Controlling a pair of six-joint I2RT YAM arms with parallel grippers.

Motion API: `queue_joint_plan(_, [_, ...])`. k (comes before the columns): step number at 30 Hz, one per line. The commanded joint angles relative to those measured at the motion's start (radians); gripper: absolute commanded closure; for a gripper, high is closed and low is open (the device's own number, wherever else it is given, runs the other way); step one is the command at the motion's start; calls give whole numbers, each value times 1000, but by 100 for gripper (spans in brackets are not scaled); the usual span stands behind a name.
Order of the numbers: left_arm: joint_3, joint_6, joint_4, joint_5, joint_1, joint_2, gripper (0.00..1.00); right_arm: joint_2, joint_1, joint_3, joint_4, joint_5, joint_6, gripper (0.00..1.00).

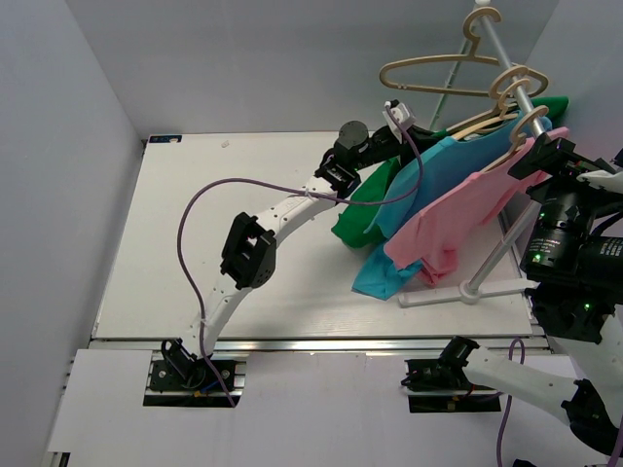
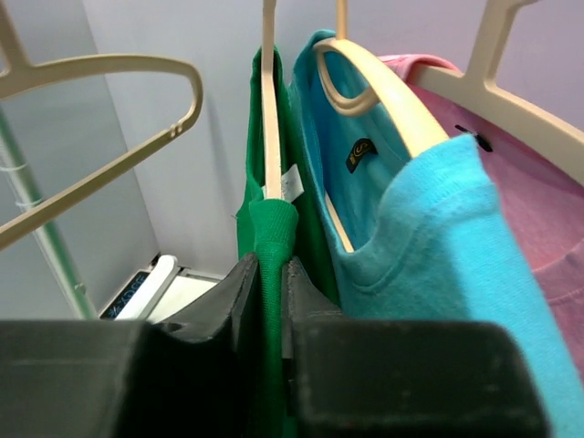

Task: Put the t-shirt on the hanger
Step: Place the hanger at the clothesline, then reset both arms

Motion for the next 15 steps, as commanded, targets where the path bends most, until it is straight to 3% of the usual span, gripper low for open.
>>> queue_joint_plan(1, [-42, -10, -5, -63, -5, -129, 76, 3, 3, 4, 25, 13, 2, 11])
queue_joint_plan(2, [-47, -5, -13, -65, -5, -138, 71, 6, 3, 4, 25, 12, 4, 11])
queue_joint_plan(6, [-84, 15, -33, -72, -5, -192, 34, 9, 3, 6, 14, 9, 7, 11])
queue_joint_plan(9, [-132, 41, -56, -83, -5, -252, 27, 18, 3, 18, -16, 10, 22, 11])
queue_joint_plan(10, [-144, 48, -63, -88, -5, -268, 2, 24, 3, 28, -42, 10, 27, 11])
queue_joint_plan(15, [-263, 93, -123, -160, -2, -434, 2, 75, 3, 64, -134, 6, 71, 11])
